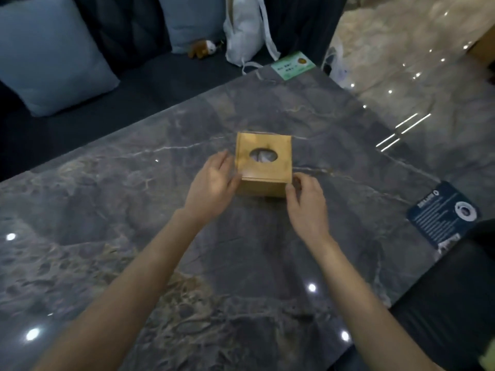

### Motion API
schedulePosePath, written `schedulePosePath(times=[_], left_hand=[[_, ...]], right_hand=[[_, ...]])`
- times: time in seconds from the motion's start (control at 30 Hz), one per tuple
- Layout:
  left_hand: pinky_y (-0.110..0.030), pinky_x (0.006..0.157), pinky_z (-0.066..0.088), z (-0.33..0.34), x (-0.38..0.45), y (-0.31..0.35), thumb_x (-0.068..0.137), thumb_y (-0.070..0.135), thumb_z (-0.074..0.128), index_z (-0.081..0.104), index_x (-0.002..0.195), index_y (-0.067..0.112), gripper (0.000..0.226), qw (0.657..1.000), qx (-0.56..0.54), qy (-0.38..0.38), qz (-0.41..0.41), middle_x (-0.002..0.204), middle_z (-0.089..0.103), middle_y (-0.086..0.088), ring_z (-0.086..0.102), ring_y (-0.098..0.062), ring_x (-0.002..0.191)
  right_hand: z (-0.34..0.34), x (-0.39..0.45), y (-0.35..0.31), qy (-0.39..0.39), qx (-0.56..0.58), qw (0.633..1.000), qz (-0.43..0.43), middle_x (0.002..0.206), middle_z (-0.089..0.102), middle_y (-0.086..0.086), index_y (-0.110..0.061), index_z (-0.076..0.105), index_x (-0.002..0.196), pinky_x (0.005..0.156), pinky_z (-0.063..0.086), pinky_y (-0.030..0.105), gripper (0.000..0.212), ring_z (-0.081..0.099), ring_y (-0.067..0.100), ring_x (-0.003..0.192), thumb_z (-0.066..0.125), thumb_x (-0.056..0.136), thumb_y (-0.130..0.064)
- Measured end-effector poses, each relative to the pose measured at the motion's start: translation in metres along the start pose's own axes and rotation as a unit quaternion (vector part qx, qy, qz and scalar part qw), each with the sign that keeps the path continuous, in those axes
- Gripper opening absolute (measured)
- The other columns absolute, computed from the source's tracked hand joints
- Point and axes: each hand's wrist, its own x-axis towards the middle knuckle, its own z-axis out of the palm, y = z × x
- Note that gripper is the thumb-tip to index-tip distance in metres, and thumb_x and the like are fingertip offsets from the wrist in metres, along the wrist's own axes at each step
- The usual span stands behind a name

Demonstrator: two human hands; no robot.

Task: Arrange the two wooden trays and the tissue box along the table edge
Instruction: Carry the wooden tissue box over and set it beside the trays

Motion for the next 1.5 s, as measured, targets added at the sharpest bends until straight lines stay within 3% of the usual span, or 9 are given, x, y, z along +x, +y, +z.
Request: schedulePosePath(times=[0.13, 0.23, 0.37, 0.77, 0.97, 1.17, 1.3, 1.4, 1.5], left_hand=[[-0.037, 0.115, 0.019, 0.026, 0.023, 0.003, 0.095, 0.025, 0.037, 0.034, 0.134, -0.005, 0.05, 0.987, -0.113, -0.049, -0.104, 0.146, 0.032, -0.025, 0.027, -0.033, 0.138], [-0.033, 0.102, 0.031, 0.034, 0.033, 0.002, 0.095, 0.025, 0.038, 0.046, 0.127, 0.007, 0.038, 0.953, -0.228, -0.059, -0.19, 0.134, 0.051, -0.013, 0.044, -0.026, 0.125], [-0.027, 0.09, 0.037, 0.037, 0.036, 0.005, 0.094, 0.021, 0.042, 0.053, 0.123, 0.012, 0.033, 0.909, -0.34, -0.043, -0.238, 0.115, 0.057, -0.002, 0.05, -0.016, 0.108], [-0.025, 0.082, 0.046, 0.026, 0.026, 0.015, 0.092, 0.017, 0.045, 0.058, 0.117, 0.006, 0.03, 0.895, -0.37, -0.021, -0.248, 0.105, 0.061, -0.004, 0.055, -0.016, 0.097], [-0.04, 0.091, 0.048, -0.006, 0.004, 0.015, 0.091, 0.023, 0.048, 0.059, 0.115, 0.006, 0.031, 0.901, -0.368, -0.003, -0.229, 0.106, 0.064, -0.008, 0.059, -0.023, 0.1], [-0.031, 0.071, 0.044, -0.05, -0.034, 0.006, 0.091, 0.022, 0.047, 0.062, 0.074, 0.02, 0.022, 0.909, -0.347, 0.06, -0.223, 0.068, 0.057, 0.005, 0.052, -0.01, 0.066], [-0.046, 0.093, 0.049, -0.082, -0.074, -0.003, 0.091, 0.026, 0.047, 0.065, 0.1, 0.015, 0.023, 0.903, -0.352, 0.092, -0.23, 0.088, 0.065, -0.002, 0.06, -0.021, 0.091], [-0.044, 0.092, 0.049, -0.103, -0.11, -0.011, 0.091, 0.028, 0.046, 0.065, 0.103, 0.015, 0.026, 0.904, -0.327, 0.135, -0.239, 0.085, 0.064, 0.003, 0.059, -0.016, 0.087], [-0.039, 0.088, 0.05, -0.123, -0.15, -0.023, 0.091, 0.029, 0.046, 0.064, 0.101, 0.018, 0.024, 0.9, -0.313, 0.167, -0.255, 0.084, 0.063, 0.005, 0.059, -0.016, 0.087]], right_hand=[[0.01, 0.017, 0.015, -0.079, 0.056, 0.989, 0.114, 0.139, 0.046, 0.019, -0.005, 0.037, 0.136, 0.106, 0.033, 0.038, 0.046, 0.041, 0.031, 0.129, 0.036, 0.096, -0.027], [0.012, 0.022, 0.018, -0.112, 0.13, 0.976, 0.132, 0.145, 0.042, 0.013, -0.009, 0.035, 0.139, 0.109, 0.028, 0.031, 0.047, 0.037, 0.025, 0.133, 0.035, 0.096, -0.029], [0.012, 0.024, 0.016, -0.121, 0.184, 0.966, 0.132, 0.136, 0.052, 0.008, -0.013, 0.044, 0.133, 0.083, 0.029, 0.009, 0.039, 0.045, 0.018, 0.123, 0.035, 0.097, -0.025], [-0.002, 0.024, 0.01, -0.139, 0.189, 0.967, 0.098, 0.108, 0.06, -0.003, -0.013, 0.055, 0.124, 0.081, 0.035, 0.016, 0.035, 0.051, 0.008, 0.102, 0.036, 0.097, -0.023], [-0.019, 0.018, -0.016, -0.144, 0.155, 0.976, 0.053, 0.115, 0.064, 0.008, -0.011, 0.06, 0.116, 0.078, 0.033, 0.02, 0.033, 0.052, 0.013, 0.102, 0.038, 0.096, -0.025], [-0.022, -0.004, -0.063, -0.152, 0.13, 0.98, -0.012, 0.105, 0.068, 0.01, -0.009, 0.065, 0.107, 0.07, 0.036, 0.021, 0.031, 0.057, 0.018, 0.096, 0.042, 0.095, -0.026], [-0.02, -0.027, -0.095, -0.157, 0.134, 0.977, -0.061, 0.082, 0.062, 0.003, -0.005, 0.067, 0.094, 0.058, 0.036, 0.008, 0.03, 0.054, 0.014, 0.08, 0.045, 0.094, -0.025], [-0.013, -0.051, -0.12, -0.167, 0.133, 0.973, -0.089, 0.078, 0.059, 0.002, -0.005, 0.067, 0.089, 0.063, 0.036, 0.023, 0.029, 0.051, 0.014, 0.077, 0.046, 0.093, -0.025], [-0.002, -0.083, -0.146, -0.188, 0.141, 0.965, -0.114, 0.066, 0.054, -0.005, -0.01, 0.065, 0.083, 0.054, 0.035, 0.013, 0.028, 0.048, 0.01, 0.067, 0.045, 0.093, -0.027]])
